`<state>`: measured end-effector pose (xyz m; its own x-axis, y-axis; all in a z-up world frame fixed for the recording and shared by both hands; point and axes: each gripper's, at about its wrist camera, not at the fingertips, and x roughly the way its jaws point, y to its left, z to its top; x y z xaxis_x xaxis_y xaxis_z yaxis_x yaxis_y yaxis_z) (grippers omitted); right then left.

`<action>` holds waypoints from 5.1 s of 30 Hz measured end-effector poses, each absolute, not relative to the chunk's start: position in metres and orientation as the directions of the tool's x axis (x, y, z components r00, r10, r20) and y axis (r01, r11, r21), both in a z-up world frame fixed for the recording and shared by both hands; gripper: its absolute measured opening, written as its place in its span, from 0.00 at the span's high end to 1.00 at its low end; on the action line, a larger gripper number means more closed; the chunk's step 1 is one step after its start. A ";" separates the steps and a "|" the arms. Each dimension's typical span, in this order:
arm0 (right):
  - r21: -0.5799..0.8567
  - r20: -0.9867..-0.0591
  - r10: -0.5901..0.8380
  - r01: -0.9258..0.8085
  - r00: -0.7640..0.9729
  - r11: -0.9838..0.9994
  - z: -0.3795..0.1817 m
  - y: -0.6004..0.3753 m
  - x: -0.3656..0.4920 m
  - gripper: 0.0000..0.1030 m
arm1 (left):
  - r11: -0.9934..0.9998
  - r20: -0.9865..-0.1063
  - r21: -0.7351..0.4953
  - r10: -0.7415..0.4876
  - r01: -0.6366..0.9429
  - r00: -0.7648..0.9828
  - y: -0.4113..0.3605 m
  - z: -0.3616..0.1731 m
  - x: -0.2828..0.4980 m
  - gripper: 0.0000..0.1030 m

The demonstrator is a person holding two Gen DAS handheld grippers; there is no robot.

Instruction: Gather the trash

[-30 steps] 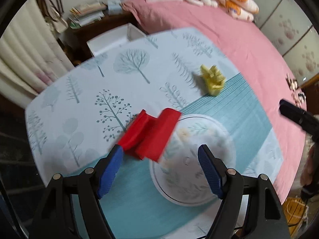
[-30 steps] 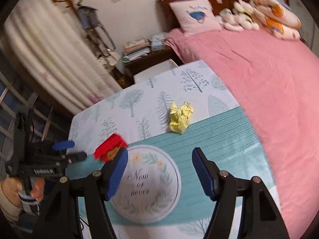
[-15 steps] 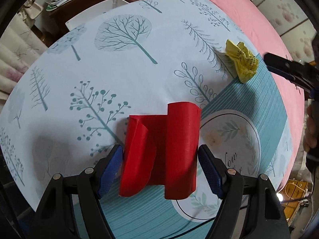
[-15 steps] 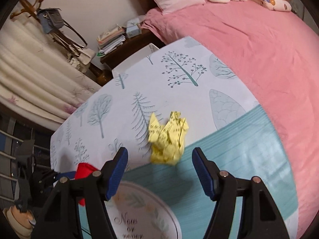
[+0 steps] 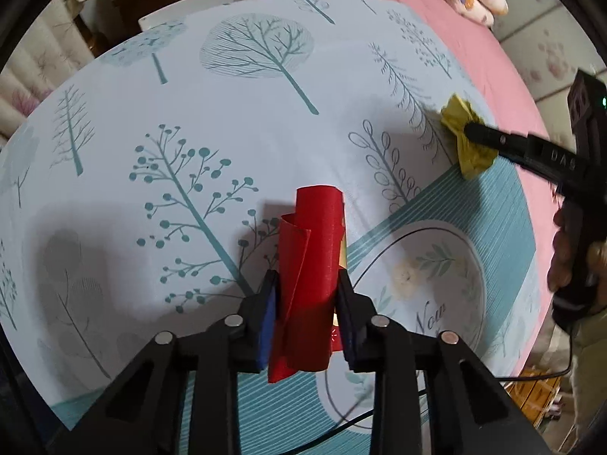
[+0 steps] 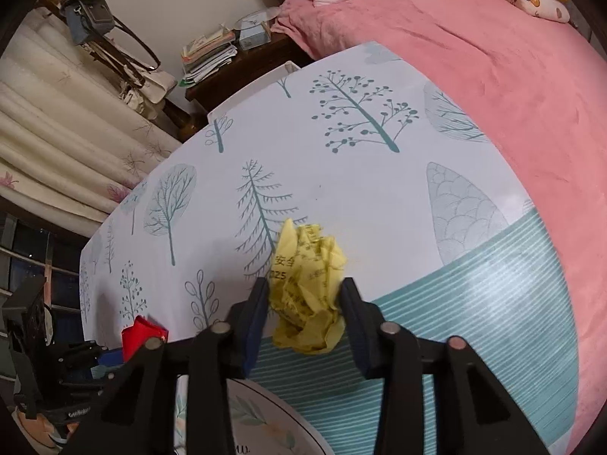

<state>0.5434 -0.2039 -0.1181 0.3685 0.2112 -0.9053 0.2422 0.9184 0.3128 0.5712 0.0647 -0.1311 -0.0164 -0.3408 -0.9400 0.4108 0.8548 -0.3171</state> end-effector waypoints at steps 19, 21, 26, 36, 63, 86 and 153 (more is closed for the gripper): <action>0.401 -0.819 0.359 -0.001 0.447 0.916 -0.033 -0.173 0.410 0.75 | 0.892 -0.887 -0.344 -0.412 0.294 0.211 0.041 -0.038 0.451 0.89; 0.409 -0.807 0.379 -0.035 0.452 0.912 -0.021 -0.174 0.390 0.75 | 0.897 -0.881 -0.344 -0.410 0.277 0.235 0.040 -0.026 0.424 0.89; 0.415 -0.766 0.433 -0.150 0.475 0.898 0.016 -0.182 0.326 0.75 | 0.908 -0.861 -0.347 -0.407 0.233 0.305 0.037 0.006 0.351 0.89; 0.405 -0.718 0.522 -0.334 0.460 0.851 0.055 -0.205 0.192 0.75 | 0.926 -0.820 -0.349 -0.377 0.146 0.430 0.017 0.046 0.194 0.89; 0.421 -0.831 0.486 -0.265 0.270 0.867 -0.066 -0.160 0.035 0.75 | 0.948 -0.908 -0.302 -0.318 0.100 0.271 0.040 -0.069 0.028 0.89; 0.391 -0.917 0.391 -0.018 0.077 0.920 -0.361 -0.156 0.036 0.73 | 0.951 -0.944 -0.310 -0.309 0.009 0.117 0.029 -0.345 0.046 0.88; 0.245 -0.884 0.291 -0.166 0.367 0.955 -0.019 -0.166 0.049 0.40 | 0.991 -0.874 -0.125 -0.087 -0.049 0.478 0.053 0.010 0.036 0.09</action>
<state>0.0486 -0.1664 -0.0186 0.3666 0.2908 -0.8837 -0.1660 0.9551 0.2454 0.0358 0.0527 0.0095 0.4780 -0.0869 -0.8740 -0.0485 0.9910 -0.1250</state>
